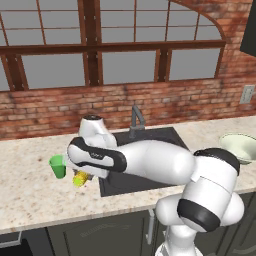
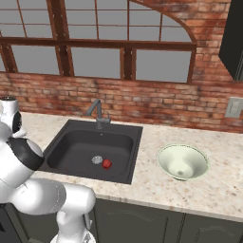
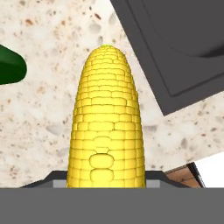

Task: Remove the bell pepper and corn from the sink. Then move the bowl and cup from the counter to the sink for washing.

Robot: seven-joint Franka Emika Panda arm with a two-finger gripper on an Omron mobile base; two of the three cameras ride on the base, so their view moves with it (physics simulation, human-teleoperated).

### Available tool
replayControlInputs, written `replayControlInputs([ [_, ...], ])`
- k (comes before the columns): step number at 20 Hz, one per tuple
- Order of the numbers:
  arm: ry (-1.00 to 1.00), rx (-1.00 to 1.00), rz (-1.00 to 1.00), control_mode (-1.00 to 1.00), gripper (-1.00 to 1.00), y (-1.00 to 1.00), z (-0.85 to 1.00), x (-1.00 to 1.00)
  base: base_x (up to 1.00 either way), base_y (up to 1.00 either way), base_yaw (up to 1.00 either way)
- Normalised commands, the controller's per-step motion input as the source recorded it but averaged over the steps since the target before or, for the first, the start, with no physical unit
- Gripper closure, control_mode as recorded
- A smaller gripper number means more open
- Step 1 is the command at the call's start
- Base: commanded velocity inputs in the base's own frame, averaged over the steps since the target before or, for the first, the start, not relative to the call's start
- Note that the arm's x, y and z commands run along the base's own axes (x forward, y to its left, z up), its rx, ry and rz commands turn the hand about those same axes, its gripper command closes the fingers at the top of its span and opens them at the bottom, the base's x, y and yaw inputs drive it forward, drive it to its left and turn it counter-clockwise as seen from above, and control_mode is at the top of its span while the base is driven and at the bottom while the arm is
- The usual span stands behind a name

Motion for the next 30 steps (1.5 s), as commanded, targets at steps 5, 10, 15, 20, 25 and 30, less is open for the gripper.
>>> replayControlInputs([
  [5, 0.0, 0.0, -0.16, -1.0, 1.0, 0.44, -0.11, -0.01, 0.0, 0.0, 0.0],
  [10, 0.0, -0.02, -0.16, -1.0, 1.0, 0.44, -0.11, 0.0, 0.0, 0.0, 0.0],
  [15, 0.0, -0.04, -0.15, -1.0, 1.0, 0.37, -0.1, 0.0, 0.0, 0.0, 0.0],
  [20, 0.0, -0.07, -0.13, -1.0, 1.0, 0.26, -0.07, 0.0, 0.0, 0.0, 0.0],
  [25, 0.0, -0.06, -0.13, -1.0, 1.0, 0.28, -0.07, 0.0, 0.0, 0.0, 0.0],
  [30, 0.01, -0.08, -0.13, -1.0, 1.0, 0.22, -0.12, 0.0, 0.0, 0.0, 0.0],
])
